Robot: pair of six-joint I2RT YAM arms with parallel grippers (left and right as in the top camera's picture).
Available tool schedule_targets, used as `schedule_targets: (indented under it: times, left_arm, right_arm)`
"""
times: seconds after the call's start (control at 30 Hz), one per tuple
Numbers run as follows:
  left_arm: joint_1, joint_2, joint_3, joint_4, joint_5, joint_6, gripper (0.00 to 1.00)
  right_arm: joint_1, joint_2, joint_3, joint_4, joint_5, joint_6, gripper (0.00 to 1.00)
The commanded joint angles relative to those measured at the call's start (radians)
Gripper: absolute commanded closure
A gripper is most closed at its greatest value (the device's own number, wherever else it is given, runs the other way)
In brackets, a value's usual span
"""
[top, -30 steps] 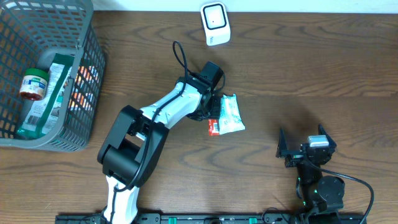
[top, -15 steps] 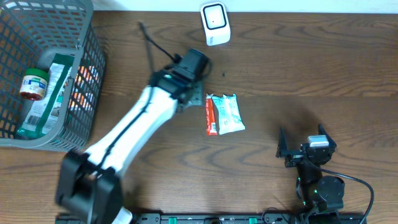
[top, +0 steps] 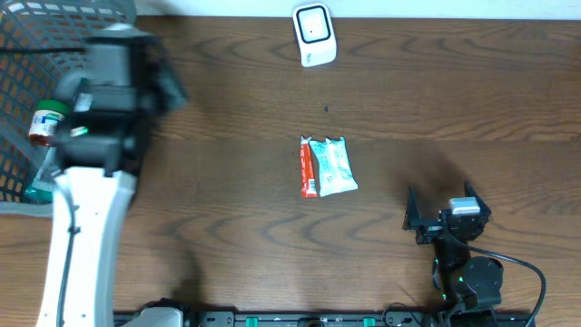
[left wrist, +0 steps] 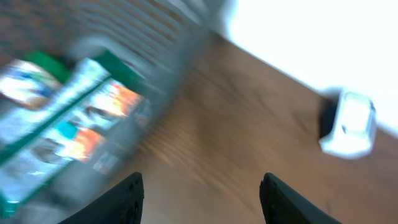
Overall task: Scan the item barcode
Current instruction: 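Move the left gripper back over the grey basket, then lower the left gripper onto the green-lidded jar and grasp it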
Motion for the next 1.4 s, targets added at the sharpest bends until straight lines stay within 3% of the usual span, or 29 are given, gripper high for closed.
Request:
schedule_targets:
  times: [0.0,0.1,0.17,0.33,0.4,0.43,0.5,0.63,0.83,1.07,1.37]
  left_arm:
    - [0.149,0.026,0.005,0.010,-0.014,0.013,0.39]
    - [0.262,0.062,0.005,0.029,-0.036,0.013,0.36]
    - [0.335,0.089,0.005,0.043,-0.039,0.013,0.23]
    - [0.469,0.159,0.005,0.114,-0.039,0.031,0.23]
    - [0.502,0.193,0.005,0.174,-0.029,0.114,0.19]
    - [0.514,0.211,0.005,0.209,0.005,0.196,0.11]
    - [0.541,0.251,0.006,0.255,0.142,0.361,0.03]
    - [0.610,0.323,0.029,0.279,0.307,0.398,0.00]
    - [0.655,0.426,0.032,0.320,0.393,0.646,0.07]
    - [0.655,0.536,0.032,0.343,0.392,0.705,0.20]
    - [0.656,0.677,0.032,0.381,0.335,0.751,0.20]
  right_arm:
    - [0.004,-0.004,-0.001,-0.004,0.005,-0.002,0.01]
    - [0.004,-0.004,-0.001,-0.004,0.005,-0.002,0.01]
    - [0.004,-0.004,-0.001,-0.004,0.006,-0.002,0.01]
    - [0.004,-0.004,-0.001,-0.004,0.006,-0.002,0.01]
    - [0.004,-0.004,-0.001,-0.004,0.005,-0.002,0.01]
    - [0.004,-0.004,-0.001,-0.004,0.005,-0.002,0.01]
    - [0.004,-0.004,-0.001,-0.004,0.005,-0.002,0.01]
    - [0.004,-0.004,-0.001,-0.004,0.005,-0.002,0.01]
    - [0.004,-0.004,-0.001,-0.004,0.005,-0.002,0.01]
    - [0.004,-0.004,-0.001,-0.004,0.005,-0.002,0.01]
    - [0.004,-0.004,-0.001,-0.004,0.005,-0.002,0.01]
